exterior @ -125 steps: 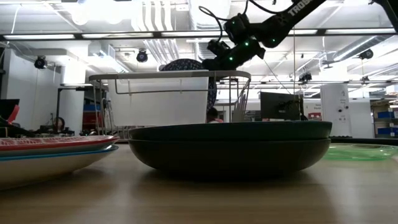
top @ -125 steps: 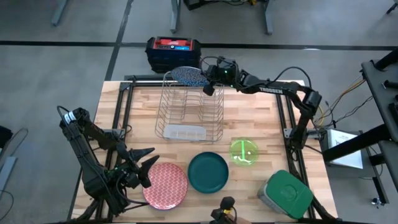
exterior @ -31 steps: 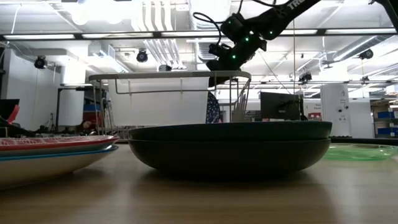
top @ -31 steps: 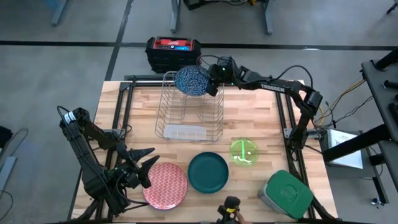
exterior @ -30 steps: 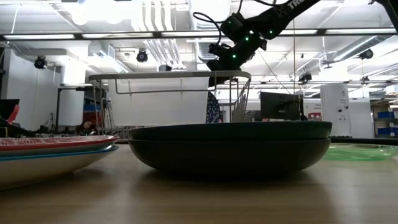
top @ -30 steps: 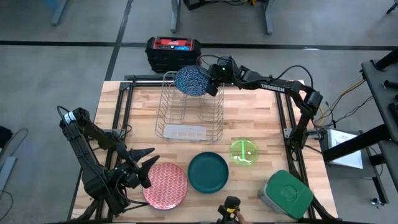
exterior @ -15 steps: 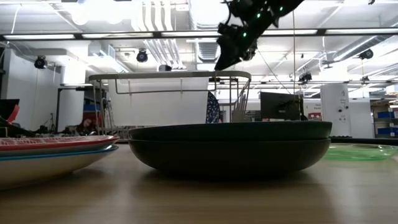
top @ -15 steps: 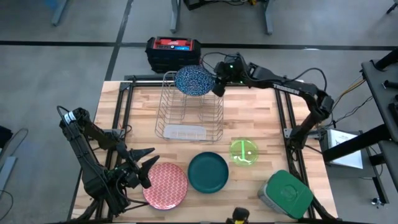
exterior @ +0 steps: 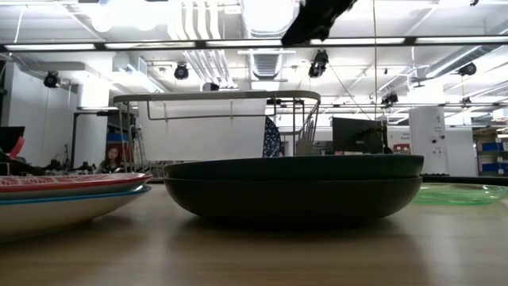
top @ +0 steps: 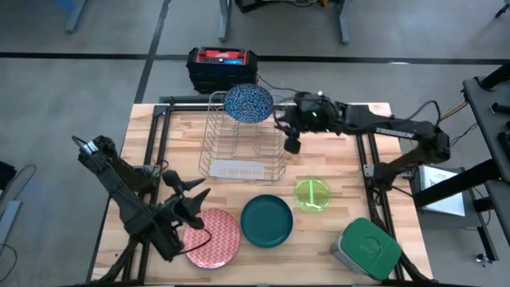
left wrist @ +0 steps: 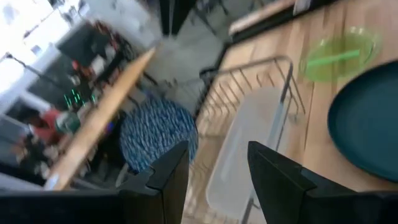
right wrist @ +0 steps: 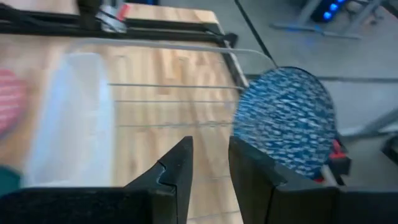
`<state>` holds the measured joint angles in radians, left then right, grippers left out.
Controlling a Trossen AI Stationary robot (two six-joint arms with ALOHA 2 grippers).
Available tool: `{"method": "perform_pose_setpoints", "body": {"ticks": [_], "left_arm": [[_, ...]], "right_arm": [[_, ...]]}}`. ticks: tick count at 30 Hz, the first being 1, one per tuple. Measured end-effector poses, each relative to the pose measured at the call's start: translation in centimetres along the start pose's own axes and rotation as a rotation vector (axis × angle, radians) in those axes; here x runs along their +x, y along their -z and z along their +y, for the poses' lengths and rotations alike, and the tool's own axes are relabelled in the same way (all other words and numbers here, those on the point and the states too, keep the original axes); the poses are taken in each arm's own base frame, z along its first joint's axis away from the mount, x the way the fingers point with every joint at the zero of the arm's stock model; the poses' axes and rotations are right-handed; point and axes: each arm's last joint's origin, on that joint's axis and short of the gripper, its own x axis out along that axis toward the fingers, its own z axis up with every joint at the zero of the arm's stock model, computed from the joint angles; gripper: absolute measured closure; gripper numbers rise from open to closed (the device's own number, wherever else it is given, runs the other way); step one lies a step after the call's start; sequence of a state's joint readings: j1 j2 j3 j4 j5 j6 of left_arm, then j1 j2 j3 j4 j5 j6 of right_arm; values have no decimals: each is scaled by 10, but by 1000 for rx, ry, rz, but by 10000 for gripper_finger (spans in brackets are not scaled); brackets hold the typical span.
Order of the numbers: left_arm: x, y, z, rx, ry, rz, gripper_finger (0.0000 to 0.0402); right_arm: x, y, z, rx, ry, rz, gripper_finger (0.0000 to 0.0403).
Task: Sort dishes
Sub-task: Put the orange patterned plate into the dish rack
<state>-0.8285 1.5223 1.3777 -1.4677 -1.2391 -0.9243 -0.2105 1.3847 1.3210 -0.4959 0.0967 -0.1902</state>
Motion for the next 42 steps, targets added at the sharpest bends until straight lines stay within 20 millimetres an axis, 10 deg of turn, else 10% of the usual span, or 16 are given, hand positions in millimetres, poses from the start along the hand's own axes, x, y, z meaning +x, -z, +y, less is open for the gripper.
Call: {"method": "perform_pose_setpoints", "body": {"ticks": [19,42], "left_arm": [[12,-43,-44,-50,401,-40,247],[-46,32,-125,-249,550,417,247]], "right_arm": [[-18,42,114,0,-312,-174,353],[52,35,220,-43,-463,-161,355]]}}
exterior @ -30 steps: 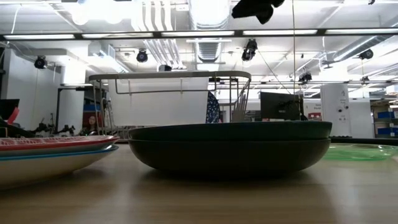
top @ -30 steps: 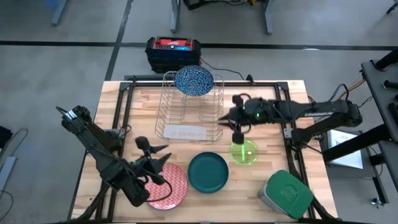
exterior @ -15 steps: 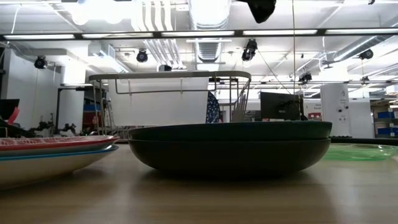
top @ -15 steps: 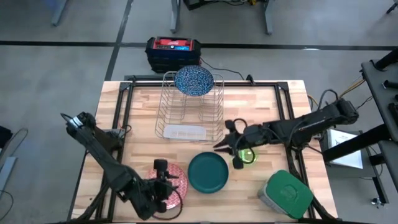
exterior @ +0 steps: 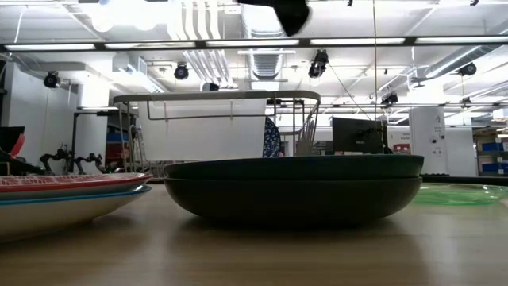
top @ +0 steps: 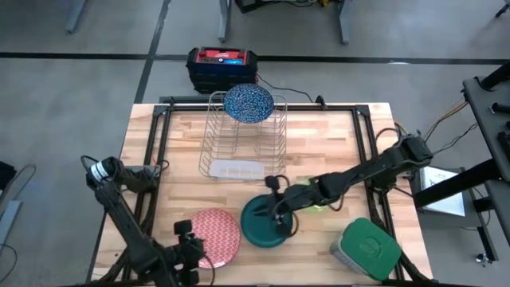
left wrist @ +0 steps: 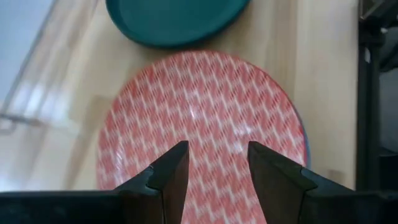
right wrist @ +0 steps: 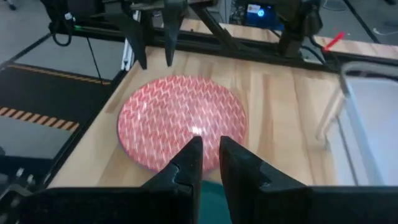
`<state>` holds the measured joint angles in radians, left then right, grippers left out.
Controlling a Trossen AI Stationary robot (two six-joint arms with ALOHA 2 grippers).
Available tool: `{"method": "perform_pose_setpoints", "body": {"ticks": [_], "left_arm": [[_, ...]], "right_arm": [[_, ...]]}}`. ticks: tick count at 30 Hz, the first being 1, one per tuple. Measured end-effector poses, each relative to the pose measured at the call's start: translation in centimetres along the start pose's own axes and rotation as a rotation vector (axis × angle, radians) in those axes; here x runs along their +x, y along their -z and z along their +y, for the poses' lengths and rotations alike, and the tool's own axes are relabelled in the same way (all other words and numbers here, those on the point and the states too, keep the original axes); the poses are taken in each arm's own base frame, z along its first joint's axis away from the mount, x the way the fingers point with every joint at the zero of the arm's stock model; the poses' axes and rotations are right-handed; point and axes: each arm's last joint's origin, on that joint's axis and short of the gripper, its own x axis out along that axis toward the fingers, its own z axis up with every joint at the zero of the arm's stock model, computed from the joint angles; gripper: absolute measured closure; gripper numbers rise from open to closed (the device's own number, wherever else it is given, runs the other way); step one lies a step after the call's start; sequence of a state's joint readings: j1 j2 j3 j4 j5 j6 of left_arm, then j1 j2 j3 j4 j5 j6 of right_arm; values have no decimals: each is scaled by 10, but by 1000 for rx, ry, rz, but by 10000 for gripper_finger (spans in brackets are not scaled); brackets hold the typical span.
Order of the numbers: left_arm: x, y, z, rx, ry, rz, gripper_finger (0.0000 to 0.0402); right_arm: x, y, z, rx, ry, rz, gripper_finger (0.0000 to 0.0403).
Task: Sort dishes
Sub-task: Put the orange patterned plate into the dish rack
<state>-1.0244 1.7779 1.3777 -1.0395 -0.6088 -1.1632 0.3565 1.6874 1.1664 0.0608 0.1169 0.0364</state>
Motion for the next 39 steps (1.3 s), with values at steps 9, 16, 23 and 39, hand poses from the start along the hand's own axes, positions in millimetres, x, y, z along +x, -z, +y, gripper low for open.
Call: {"method": "perform_pose_setpoints", "body": {"ticks": [9,16,23,39], "left_arm": [[4,42,-19,-73,-58,9,247],[21,58,-25,-90,-128,15,247],[34,67,-27,-97,-197,21,247],[43,70,-31,-260,-207,-5,247]], "right_arm": [[46,-12,6,-37,14,8,329],[73,-11,5,-45,135,39,301],[99,-3,4,-19,157,76,266],[121,21,-4,119,194,213,208]]}}
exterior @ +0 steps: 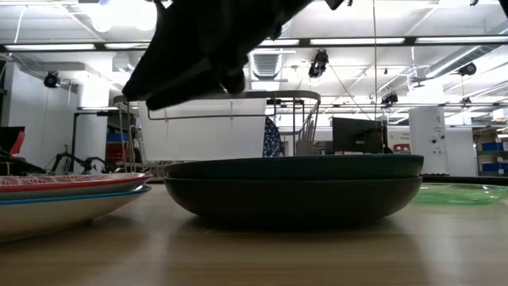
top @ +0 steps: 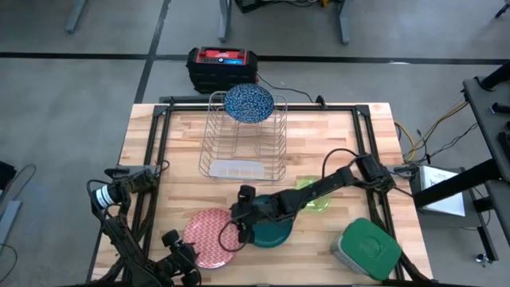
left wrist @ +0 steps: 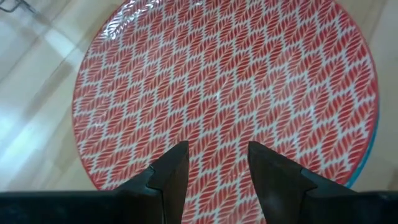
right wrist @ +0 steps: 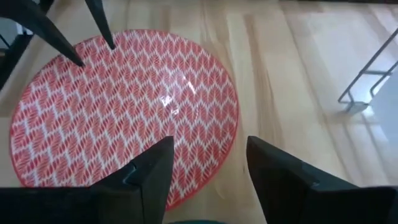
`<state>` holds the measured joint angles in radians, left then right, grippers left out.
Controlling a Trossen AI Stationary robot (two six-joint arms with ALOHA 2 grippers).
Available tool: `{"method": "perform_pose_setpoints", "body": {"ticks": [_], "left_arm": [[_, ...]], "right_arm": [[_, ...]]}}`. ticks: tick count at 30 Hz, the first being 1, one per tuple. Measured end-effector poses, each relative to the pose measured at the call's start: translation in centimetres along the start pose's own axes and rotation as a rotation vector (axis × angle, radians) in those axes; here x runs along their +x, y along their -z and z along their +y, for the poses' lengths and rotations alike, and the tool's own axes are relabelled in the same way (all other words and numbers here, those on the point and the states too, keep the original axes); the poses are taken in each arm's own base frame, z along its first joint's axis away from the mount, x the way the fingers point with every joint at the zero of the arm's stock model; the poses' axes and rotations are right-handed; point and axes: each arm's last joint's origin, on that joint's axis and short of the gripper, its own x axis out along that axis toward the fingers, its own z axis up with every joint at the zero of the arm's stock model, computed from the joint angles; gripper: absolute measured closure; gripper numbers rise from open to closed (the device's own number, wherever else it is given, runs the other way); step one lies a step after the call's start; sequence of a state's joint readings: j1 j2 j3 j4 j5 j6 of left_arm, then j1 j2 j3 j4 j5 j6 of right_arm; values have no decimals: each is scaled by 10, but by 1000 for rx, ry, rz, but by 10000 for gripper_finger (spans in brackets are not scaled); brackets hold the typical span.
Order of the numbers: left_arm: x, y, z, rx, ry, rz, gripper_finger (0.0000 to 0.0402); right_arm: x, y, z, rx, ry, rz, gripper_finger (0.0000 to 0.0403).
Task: Sort dishes
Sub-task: Put the orange patterned plate into the dish rack
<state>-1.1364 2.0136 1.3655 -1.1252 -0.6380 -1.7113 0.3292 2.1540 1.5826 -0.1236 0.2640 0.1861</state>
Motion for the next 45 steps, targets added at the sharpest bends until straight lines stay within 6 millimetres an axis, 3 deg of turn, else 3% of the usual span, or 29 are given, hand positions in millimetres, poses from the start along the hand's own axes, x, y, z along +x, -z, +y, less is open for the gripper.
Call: {"method": "perform_pose_setpoints", "body": {"ticks": [14,27,45], "left_arm": [[8,7,-7,-100,15,5,247],[21,17,-13,-130,-10,-14,247],[33,24,-13,-135,-51,-78,247]], "right_arm": [[13,12,-2,-33,11,41,180],[32,22,-17,-12,28,62,180],[35,21,-26,34,-3,65,178]]}}
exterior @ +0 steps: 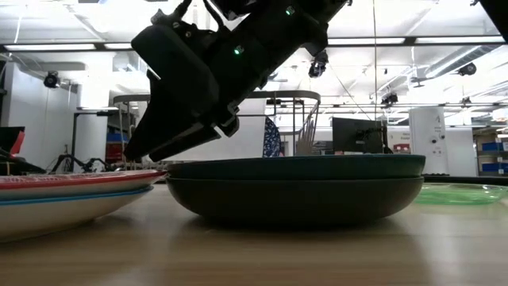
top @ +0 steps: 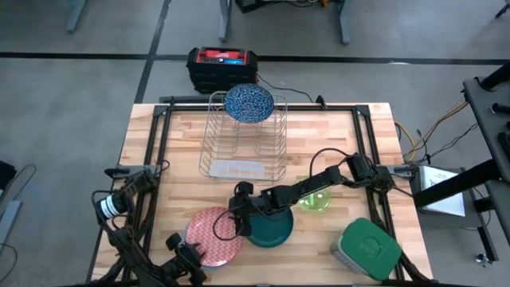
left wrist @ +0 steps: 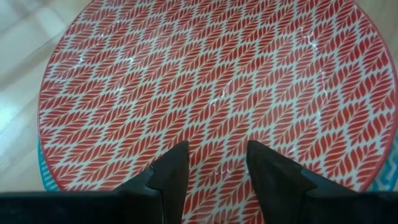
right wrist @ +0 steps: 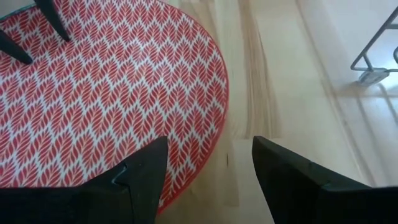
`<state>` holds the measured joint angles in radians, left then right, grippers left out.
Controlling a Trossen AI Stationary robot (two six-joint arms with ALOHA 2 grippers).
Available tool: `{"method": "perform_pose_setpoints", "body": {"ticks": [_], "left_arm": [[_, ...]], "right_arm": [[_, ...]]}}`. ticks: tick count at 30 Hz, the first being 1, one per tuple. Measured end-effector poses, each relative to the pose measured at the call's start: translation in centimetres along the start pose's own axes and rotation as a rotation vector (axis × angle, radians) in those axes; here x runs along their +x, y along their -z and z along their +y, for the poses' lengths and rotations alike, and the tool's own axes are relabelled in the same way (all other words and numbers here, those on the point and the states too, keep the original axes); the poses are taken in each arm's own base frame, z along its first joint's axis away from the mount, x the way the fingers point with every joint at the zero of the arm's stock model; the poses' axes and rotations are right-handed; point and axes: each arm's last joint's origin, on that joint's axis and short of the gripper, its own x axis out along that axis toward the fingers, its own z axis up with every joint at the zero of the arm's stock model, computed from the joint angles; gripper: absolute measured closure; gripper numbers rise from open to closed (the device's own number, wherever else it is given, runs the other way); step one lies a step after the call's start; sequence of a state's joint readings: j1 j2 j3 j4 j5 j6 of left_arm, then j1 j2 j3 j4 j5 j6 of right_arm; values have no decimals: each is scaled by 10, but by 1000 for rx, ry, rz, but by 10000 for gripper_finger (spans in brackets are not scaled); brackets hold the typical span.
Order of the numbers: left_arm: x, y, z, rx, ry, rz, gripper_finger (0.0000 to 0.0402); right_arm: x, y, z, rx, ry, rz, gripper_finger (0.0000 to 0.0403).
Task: Sort dishes
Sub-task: Put the orange patterned plate into the dish rack
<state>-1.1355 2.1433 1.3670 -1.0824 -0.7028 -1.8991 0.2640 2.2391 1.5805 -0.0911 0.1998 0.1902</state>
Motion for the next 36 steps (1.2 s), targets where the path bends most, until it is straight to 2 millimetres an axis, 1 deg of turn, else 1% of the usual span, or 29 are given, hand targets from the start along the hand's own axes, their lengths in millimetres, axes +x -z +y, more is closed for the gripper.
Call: {"method": "perform_pose_setpoints", "body": {"ticks": [5,9,13,17,23,27,32,36], "left_arm": [[2,-2,1,-4,-15,-5,247],[3,-3,2,-14,-28,-9,247],[4,-4,2,-20,-31,-23,247],[6,-5,2,-25,-36,-27,247],[10,-5,4,-33,-37,-54,247],[13,-4,7,-43,-37,-69,247],[18,-2,11,-62,-29,-91,247],[20,-2,11,-65,-24,-113,247]], "right_arm": [[0,0,-1,0,-22,7,173],[1,0,-4,-75,-34,11,173],[2,0,-6,-73,-80,18,180],[4,1,-10,-71,-74,25,183],[6,1,-18,-86,-72,34,176],[6,1,-19,-70,-83,37,181],[16,9,-20,-66,-87,58,189],[22,12,-25,-24,-101,64,192]]}}
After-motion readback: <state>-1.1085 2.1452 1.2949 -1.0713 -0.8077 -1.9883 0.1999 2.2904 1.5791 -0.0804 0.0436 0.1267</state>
